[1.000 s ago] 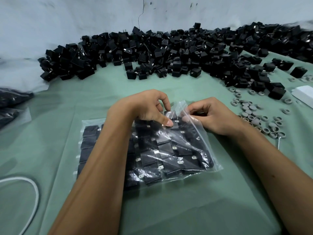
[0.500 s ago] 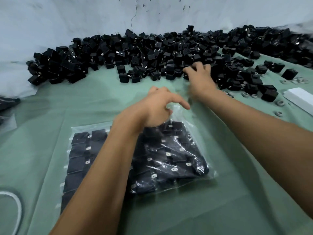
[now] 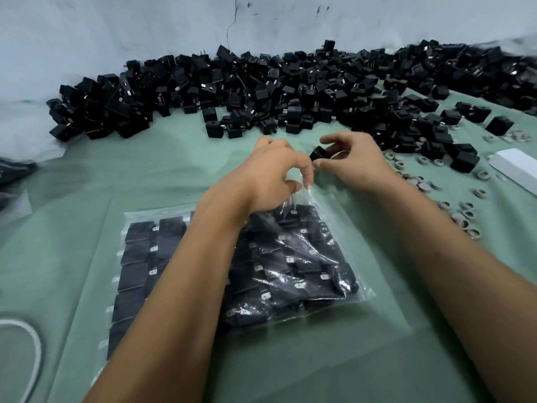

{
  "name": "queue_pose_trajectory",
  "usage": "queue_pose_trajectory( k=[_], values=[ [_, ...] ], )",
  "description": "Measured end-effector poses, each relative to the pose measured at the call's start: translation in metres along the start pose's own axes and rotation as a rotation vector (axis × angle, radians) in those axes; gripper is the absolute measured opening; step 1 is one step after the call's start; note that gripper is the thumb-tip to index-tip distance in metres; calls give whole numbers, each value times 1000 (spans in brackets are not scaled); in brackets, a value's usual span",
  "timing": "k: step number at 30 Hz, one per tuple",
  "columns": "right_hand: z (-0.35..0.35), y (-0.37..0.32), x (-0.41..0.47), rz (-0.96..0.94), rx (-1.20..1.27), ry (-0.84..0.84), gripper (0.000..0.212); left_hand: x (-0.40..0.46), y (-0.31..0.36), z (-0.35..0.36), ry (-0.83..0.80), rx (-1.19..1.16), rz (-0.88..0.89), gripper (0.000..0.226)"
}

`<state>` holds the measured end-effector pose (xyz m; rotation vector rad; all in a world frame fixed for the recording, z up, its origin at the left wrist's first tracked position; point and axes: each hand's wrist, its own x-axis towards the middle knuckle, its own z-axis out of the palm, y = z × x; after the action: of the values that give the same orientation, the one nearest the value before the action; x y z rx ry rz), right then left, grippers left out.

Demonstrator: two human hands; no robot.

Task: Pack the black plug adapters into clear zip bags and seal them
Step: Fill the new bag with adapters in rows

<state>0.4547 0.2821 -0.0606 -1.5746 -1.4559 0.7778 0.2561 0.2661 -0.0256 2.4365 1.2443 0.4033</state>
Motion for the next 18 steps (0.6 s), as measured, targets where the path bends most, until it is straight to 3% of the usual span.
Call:
queue_pose_trajectory(
  k=[2,3,7,18],
  values=[
    [-3,0,-33,66,335,-51,35,0,0,-2,22,17,2,20],
    [-7,2,-43,66,370,-97,34,0,0,-3,35,25,6,19],
    [-24,7,-50,-59,186,-349,39,0,3,-5,87,64,26,14],
    [-17,8,-52,-95,163,-421,44,-2,4,-8,138,-43,-20,12]
  ],
)
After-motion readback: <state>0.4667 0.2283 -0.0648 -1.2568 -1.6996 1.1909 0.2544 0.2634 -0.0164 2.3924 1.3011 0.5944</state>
